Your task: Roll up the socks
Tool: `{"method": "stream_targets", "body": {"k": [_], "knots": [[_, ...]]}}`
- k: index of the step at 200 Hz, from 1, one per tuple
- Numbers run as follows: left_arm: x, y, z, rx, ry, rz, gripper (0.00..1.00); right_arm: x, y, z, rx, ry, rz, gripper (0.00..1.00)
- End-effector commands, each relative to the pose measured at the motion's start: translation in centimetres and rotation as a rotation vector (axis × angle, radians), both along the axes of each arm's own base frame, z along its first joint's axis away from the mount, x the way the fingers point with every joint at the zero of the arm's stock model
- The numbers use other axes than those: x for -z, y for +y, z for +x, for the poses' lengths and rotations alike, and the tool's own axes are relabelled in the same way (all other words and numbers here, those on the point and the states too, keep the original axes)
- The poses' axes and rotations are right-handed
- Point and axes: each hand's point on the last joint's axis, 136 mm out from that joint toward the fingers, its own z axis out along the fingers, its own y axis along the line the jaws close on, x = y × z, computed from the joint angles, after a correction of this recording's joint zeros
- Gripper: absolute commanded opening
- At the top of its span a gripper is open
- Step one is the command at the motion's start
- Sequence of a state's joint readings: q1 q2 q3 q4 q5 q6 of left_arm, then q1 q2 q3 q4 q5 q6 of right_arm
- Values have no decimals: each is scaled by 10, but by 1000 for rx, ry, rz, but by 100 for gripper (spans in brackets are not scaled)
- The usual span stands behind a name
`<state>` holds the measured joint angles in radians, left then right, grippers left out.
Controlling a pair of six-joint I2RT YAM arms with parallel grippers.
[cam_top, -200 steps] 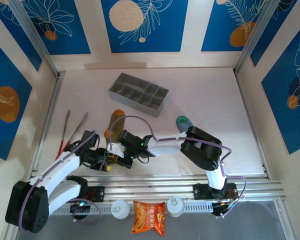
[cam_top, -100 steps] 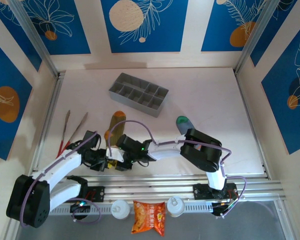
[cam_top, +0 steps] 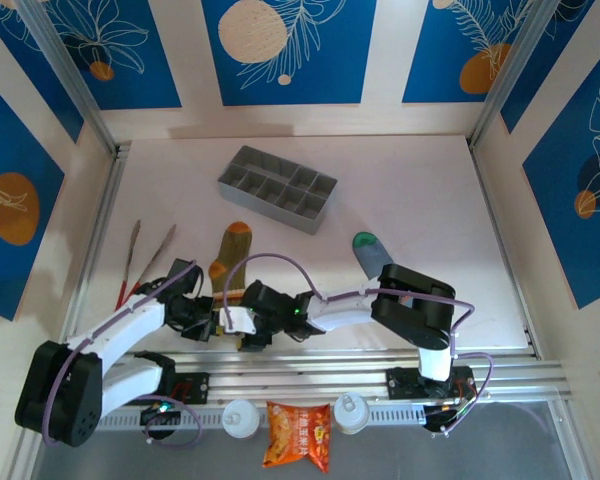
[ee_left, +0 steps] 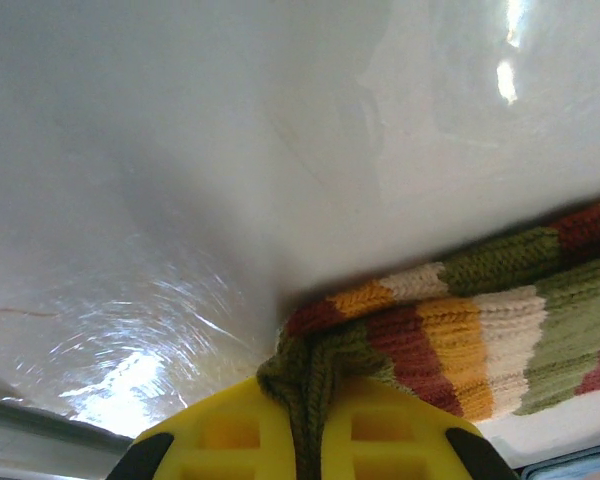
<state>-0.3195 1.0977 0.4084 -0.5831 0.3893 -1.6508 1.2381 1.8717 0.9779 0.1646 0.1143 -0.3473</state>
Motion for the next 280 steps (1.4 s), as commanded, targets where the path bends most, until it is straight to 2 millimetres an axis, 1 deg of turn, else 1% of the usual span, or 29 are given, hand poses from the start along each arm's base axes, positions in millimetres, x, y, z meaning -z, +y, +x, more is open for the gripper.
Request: {"method": "stream_targets", "body": {"k": [1, 13, 23, 39, 51, 63, 76, 89, 114, 132, 143, 159, 180, 230, 262, 280], "knots": [[18, 16, -23, -44, 118, 93, 0, -10, 17, 9, 8, -58, 30, 59], [18, 17, -24, -42, 120, 95, 0, -9, 20, 13, 20, -78, 26, 57], [17, 16, -23, -39, 119, 94, 0, -11, 20, 17, 34, -103, 32, 56], [16, 16, -22, -38, 116, 96, 0, -19, 18, 20, 52, -126, 53, 59], [16, 16, -22, -38, 116, 95, 0, -22, 13, 13, 34, -110, 60, 62], [16, 16, -21, -38, 115, 95, 0, -19, 6, 5, 7, -98, 50, 66], [16, 16, -21, -38, 115, 94, 0, -12, 1, -3, -23, -96, 31, 67], [14, 16, -21, -37, 114, 94, 0, -6, -1, -4, -32, -96, 18, 67], [14, 16, -20, -35, 111, 96, 0, -5, 6, 3, -15, -99, 17, 62], [14, 16, -20, -35, 113, 95, 0, -8, 14, 8, 2, -97, 29, 57], [14, 15, -20, -35, 112, 93, 0, -6, 16, 11, 10, -100, 21, 55], [13, 15, -19, -35, 109, 94, 0, -5, 18, 13, 17, -100, 17, 48], [13, 15, -18, -34, 108, 94, 0, -1, 16, 13, 25, -93, 2, 42], [12, 14, -15, -28, 103, 91, 0, 13, 5, 13, 51, -68, -36, 42], [10, 14, -14, -24, 102, 94, 0, 20, 3, 16, 75, -60, -65, 35], [10, 14, -14, -25, 104, 93, 0, 22, 1, 16, 88, -44, -71, 25]]}}
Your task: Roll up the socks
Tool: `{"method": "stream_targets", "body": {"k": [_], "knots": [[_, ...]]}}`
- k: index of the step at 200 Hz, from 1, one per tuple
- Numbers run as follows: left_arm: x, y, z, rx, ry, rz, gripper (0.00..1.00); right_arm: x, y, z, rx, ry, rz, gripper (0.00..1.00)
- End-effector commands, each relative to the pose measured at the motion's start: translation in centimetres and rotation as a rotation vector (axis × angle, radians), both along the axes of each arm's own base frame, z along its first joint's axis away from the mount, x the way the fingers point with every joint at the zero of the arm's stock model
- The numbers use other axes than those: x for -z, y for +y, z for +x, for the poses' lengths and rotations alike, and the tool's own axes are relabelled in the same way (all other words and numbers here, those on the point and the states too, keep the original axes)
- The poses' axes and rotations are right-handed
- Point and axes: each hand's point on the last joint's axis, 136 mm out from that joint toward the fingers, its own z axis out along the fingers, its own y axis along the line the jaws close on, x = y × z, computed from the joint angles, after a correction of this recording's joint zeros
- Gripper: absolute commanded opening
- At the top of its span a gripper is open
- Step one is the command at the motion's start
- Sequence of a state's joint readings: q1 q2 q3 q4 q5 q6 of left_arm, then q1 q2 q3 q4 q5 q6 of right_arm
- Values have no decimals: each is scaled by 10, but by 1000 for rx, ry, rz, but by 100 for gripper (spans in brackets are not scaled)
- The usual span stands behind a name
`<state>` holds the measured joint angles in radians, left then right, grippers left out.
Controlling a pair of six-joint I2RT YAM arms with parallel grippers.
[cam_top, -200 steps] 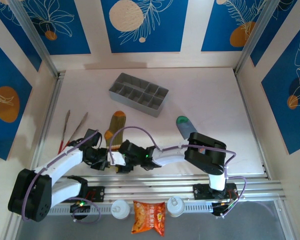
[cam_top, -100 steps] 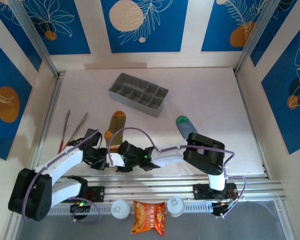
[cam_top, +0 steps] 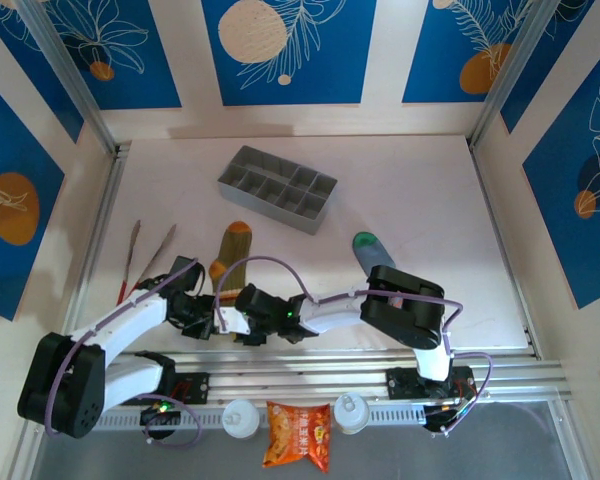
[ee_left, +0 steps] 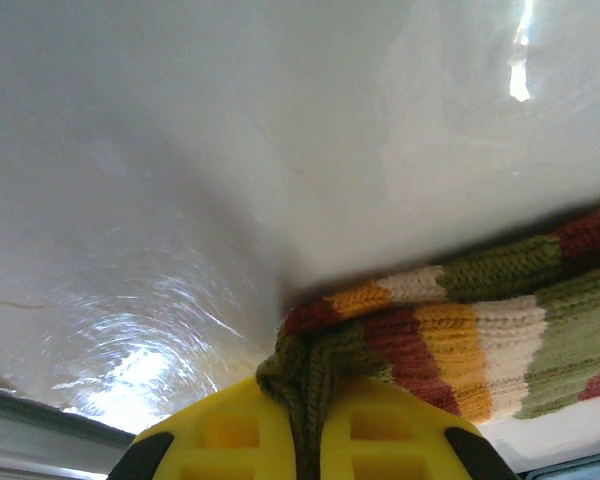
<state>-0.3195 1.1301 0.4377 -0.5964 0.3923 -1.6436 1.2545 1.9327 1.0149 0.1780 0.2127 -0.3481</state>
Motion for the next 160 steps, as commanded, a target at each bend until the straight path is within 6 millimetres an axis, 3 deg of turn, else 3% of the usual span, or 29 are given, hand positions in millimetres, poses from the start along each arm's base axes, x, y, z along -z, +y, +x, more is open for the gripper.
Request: {"method": "stream_targets", "body": {"k": [1, 48, 75, 107, 122, 140, 160], "knots": [[12, 15, -17, -32, 91, 91, 0, 8, -6, 4, 40, 23, -36, 25], [12, 15, -17, -36, 87, 86, 0, 6, -9, 2, 78, 130, -32, 3], [8, 17, -12, -44, 66, 88, 0, 1, -13, -4, 92, 297, -27, 0], [-8, 21, 0, -37, -1, 106, 38, 1, -21, -10, 137, 574, -33, 0], [-17, 24, 3, -36, -25, 118, 51, 3, -24, -10, 164, 676, -38, 0], [-27, 26, 5, -32, -57, 129, 62, 4, -26, -5, 202, 781, -37, 0], [-39, 28, 9, -24, -117, 127, 62, 3, -27, 1, 246, 888, -41, 0]]}}
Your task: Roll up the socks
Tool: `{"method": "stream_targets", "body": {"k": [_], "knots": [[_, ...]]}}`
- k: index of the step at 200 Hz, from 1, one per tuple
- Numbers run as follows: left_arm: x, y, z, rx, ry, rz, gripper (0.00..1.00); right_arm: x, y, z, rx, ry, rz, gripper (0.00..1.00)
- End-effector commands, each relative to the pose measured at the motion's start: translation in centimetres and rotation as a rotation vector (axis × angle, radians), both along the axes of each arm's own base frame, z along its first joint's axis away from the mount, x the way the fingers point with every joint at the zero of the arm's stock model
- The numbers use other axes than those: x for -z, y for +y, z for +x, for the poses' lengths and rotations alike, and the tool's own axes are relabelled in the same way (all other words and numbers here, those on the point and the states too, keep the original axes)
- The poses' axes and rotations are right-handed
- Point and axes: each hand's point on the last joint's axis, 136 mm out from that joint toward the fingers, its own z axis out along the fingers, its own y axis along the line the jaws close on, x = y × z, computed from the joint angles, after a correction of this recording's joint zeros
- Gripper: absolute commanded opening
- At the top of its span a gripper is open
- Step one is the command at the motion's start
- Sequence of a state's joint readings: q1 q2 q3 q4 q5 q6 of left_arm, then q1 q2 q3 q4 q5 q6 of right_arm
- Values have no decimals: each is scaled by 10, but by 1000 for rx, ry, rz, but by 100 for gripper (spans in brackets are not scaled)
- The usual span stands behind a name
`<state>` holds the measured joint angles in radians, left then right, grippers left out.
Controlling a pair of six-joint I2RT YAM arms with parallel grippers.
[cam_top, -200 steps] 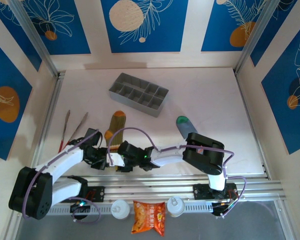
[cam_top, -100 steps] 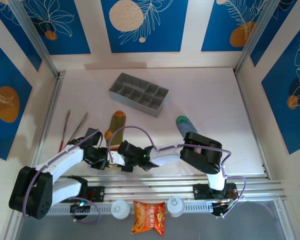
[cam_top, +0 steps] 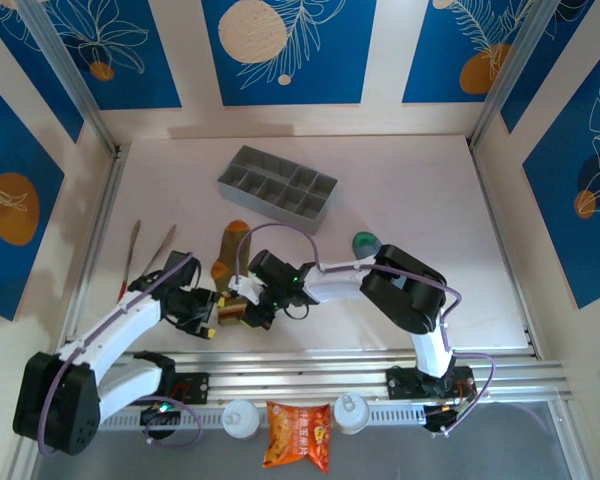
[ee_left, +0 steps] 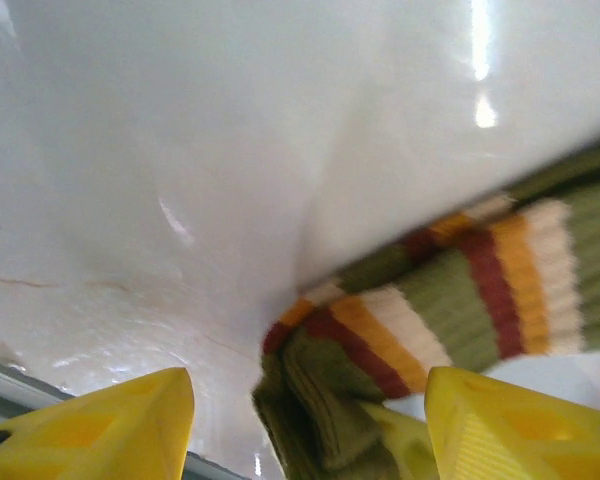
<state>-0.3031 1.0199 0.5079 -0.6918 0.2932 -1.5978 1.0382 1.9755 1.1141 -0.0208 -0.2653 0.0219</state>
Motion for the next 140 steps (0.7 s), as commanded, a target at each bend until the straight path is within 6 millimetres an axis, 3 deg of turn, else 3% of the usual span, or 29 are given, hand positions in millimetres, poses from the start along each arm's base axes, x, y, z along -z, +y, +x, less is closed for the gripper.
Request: {"method": "stream_targets", "body": {"k": [1, 29, 61, 100, 140], "knots": [[-13, 14, -9, -30, 9, 56, 62, 8, -8, -15, 33, 257, -54, 0], [-25, 3, -10, 3, -37, -15, 57, 10, -7, -12, 49, 324, -89, 0], [-29, -13, -11, -8, -72, -103, 43, 18, -4, -11, 68, 376, -145, 0], [-19, -22, 5, -60, -115, -150, 33, 22, -2, -6, 99, 400, -155, 0], [-4, -22, 7, -60, -80, -135, 30, 21, 0, -3, 113, 439, -153, 0]]}}
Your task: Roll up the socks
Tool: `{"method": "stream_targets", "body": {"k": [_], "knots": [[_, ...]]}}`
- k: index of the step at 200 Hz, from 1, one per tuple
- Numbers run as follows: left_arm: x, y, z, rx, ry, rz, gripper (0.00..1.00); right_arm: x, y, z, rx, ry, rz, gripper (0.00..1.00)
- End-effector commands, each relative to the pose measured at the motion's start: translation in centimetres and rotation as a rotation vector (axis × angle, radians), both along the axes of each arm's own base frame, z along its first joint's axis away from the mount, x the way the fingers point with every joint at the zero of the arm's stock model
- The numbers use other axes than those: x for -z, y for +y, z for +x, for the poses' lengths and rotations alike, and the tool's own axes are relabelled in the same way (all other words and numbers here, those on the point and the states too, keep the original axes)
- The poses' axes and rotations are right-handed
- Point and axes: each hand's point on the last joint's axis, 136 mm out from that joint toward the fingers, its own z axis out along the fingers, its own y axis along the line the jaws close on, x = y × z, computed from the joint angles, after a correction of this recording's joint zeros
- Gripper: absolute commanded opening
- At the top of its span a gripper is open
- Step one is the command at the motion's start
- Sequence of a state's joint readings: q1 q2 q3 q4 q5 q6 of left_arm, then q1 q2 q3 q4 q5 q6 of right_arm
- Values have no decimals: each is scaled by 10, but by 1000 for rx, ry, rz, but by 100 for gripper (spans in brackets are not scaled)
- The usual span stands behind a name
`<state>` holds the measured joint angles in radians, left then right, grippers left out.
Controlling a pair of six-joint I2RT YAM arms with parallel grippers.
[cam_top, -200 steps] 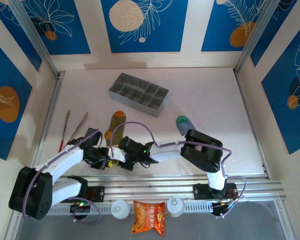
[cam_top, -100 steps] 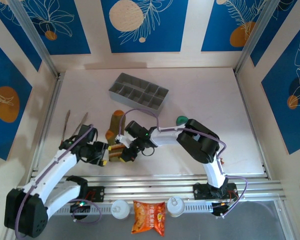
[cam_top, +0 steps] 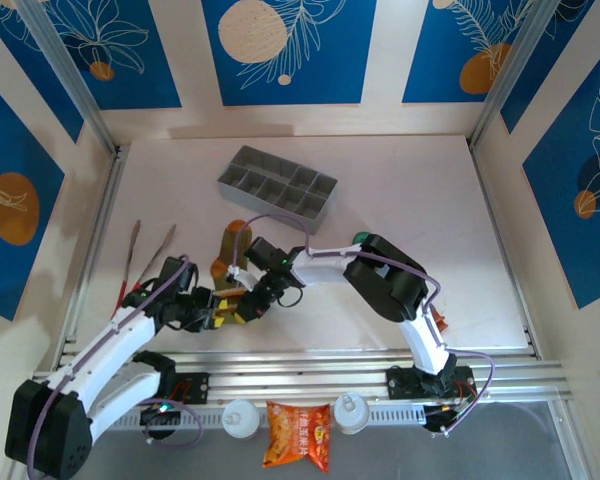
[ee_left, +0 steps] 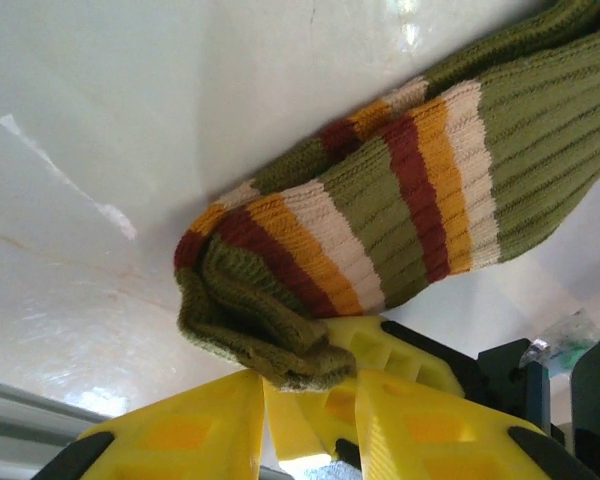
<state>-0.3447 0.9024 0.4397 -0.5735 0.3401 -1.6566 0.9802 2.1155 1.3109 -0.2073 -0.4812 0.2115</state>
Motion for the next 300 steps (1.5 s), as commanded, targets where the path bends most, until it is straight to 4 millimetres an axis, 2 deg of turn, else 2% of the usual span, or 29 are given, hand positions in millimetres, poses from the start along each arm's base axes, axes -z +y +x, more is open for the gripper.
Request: {"method": "stream_targets", "body": {"k": [1, 23, 78, 109, 152, 189, 202, 228, 249, 267, 300], "knots": [[7, -4, 2, -63, 41, -32, 30, 20, -12, -7, 20, 91, -91, 0], [15, -3, 8, -78, 38, -18, 28, 19, -11, -5, 24, 95, -89, 0], [46, 9, 9, -62, 116, 100, 22, 22, -13, -3, 7, 74, -103, 0], [61, 21, -12, -18, 255, 196, 13, 21, -16, -1, -12, 30, -109, 13], [70, 25, -27, 5, 339, 227, 11, 6, -17, 4, -52, -91, -81, 35], [67, 27, -26, 15, 345, 244, 10, -21, -27, 17, -61, -350, -2, 44], [68, 27, -26, 22, 349, 245, 10, -30, -33, 22, -61, -500, 36, 47], [67, 26, -25, 33, 357, 248, 10, -33, -40, 14, -172, -861, 67, 50], [66, 27, -24, 41, 361, 256, 10, -35, -34, 11, -266, -1093, 35, 52], [66, 26, -24, 49, 369, 257, 10, -40, -22, 8, -348, -1247, 32, 52], [65, 27, -23, 64, 385, 265, 10, -43, 0, -4, -481, -1397, 51, 50]]}}
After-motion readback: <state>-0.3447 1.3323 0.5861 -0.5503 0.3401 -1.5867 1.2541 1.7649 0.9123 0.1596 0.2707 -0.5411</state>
